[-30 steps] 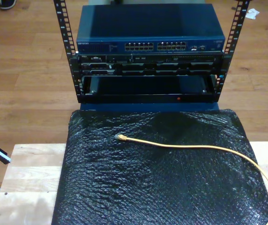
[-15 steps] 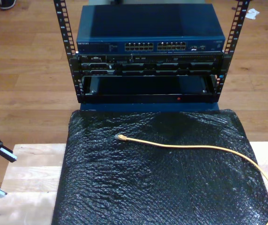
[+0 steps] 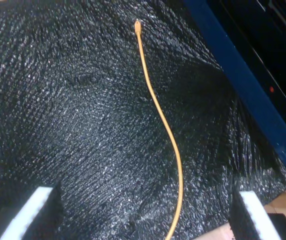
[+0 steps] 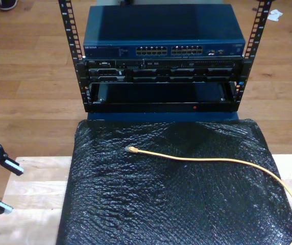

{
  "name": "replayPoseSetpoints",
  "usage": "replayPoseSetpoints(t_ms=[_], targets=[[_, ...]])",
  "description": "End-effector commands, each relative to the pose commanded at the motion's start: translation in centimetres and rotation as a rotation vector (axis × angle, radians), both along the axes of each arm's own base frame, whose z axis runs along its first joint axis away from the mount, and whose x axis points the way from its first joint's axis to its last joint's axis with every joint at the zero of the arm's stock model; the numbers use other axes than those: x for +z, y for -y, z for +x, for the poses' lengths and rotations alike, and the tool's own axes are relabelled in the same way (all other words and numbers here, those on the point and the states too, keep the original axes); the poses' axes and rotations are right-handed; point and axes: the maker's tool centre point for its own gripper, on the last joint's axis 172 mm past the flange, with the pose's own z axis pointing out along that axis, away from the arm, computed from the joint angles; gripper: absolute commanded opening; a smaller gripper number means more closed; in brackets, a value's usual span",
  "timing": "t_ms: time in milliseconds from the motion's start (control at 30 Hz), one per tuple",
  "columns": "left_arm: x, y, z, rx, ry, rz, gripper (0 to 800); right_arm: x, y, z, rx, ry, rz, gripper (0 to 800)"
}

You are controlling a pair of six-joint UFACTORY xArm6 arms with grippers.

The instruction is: Grab the cable and plug it in

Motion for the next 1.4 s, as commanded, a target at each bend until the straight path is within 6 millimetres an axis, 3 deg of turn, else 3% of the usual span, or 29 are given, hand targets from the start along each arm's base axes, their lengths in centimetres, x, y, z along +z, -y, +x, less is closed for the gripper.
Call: replayPoseSetpoints(t_ms=[467, 733, 1000, 1400], targets=[[0.4, 2.7, 1.1, 0.033, -0.039, -0.029, 800, -0.6, -2.3, 2.5, 0.030, 0.016, -0.003, 794], [0.7, 4.0, 1.9, 0.057, -0.020, -0.081, 800, -2.2, -5.6, 4.1, 0.064, 0.008, -0.013, 794], [0.2, 3.6, 2.4, 0.087, -0.018, -0.067, 800, -2.6, -8.3, 5.8, 0.094, 0.039, -0.047, 794], [-1.0, 3.6, 2.0, 0.100, -0.031, -0.066, 800, -4.6, -14.1, 7.7, 0.154, 0.007, -0.053, 790]])
